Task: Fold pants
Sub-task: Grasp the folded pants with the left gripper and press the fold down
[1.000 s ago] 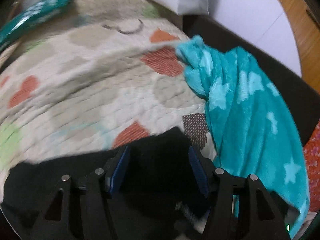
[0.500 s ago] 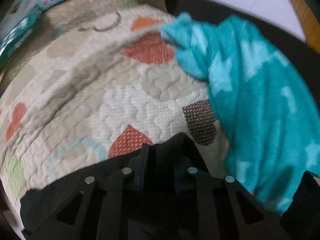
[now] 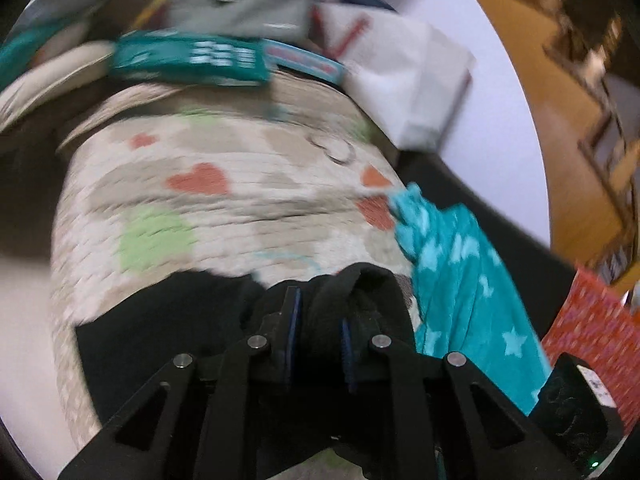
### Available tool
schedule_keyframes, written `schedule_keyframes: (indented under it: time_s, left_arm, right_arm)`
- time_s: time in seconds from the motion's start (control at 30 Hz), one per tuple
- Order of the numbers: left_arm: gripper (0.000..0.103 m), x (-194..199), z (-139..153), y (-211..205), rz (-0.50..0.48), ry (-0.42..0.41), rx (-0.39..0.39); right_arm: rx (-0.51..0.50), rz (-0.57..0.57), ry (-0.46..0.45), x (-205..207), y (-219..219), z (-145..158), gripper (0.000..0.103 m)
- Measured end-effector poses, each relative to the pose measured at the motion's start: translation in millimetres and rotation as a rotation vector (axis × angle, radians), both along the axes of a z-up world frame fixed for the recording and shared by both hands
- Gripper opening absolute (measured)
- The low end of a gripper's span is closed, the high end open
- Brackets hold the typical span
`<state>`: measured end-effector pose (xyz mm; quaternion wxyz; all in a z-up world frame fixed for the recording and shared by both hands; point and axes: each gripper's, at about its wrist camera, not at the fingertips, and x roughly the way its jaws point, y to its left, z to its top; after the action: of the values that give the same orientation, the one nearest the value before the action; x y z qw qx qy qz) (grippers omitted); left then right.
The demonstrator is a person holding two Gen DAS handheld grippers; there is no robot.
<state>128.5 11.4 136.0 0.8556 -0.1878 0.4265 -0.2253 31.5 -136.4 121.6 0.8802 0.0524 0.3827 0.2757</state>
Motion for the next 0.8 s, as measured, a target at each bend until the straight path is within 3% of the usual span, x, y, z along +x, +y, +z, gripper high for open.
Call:
schedule_keyframes:
  time_s: [0.17, 0.3, 0.4, 0.47, 0.53, 0.7, 0.8]
  left_arm:
    - [0.017, -21.6, -37.3, 82.1, 0.139, 0.044, -0.171]
    - [0.017, -30.6, -71.1, 123.2, 0.224, 0.076, -0.267]
    - [0.017, -32.2, -97.0, 147.2, 0.287, 0.109, -0.317]
    - [0.021, -34.4, -112.2, 162.7, 0.334, 0.130, -0.364]
    - [0.035, -38.4, -125.8, 181.1, 0.376, 0.150, -0.423]
    - [0.042, -59.7, -126.8, 223.4, 0.496, 0.098, -0.517]
    - [0.042, -70.7, -112.1, 227.6, 0.530, 0.037, -0.461]
  right_arm:
    - [-0.178, 0.143, -0.028, -7.2, 73.8, -18.3, 0.021]
    - [-0.316, 0.220, -0.054, -11.6, 116.9, -41.3, 0.021]
    - [-0.402, 0.269, -0.074, -12.6, 139.0, -57.3, 0.032]
    - [-0.424, 0.299, -0.073, -16.4, 147.6, -64.2, 0.046]
    - [-0.442, 0.338, -0.085, -28.4, 154.4, -68.2, 0.067]
    - [-0.459, 0.412, -0.086, -50.3, 145.3, -68.2, 0.075]
    - [-0.387, 0.414, -0.056, -62.5, 116.7, -51.4, 0.075]
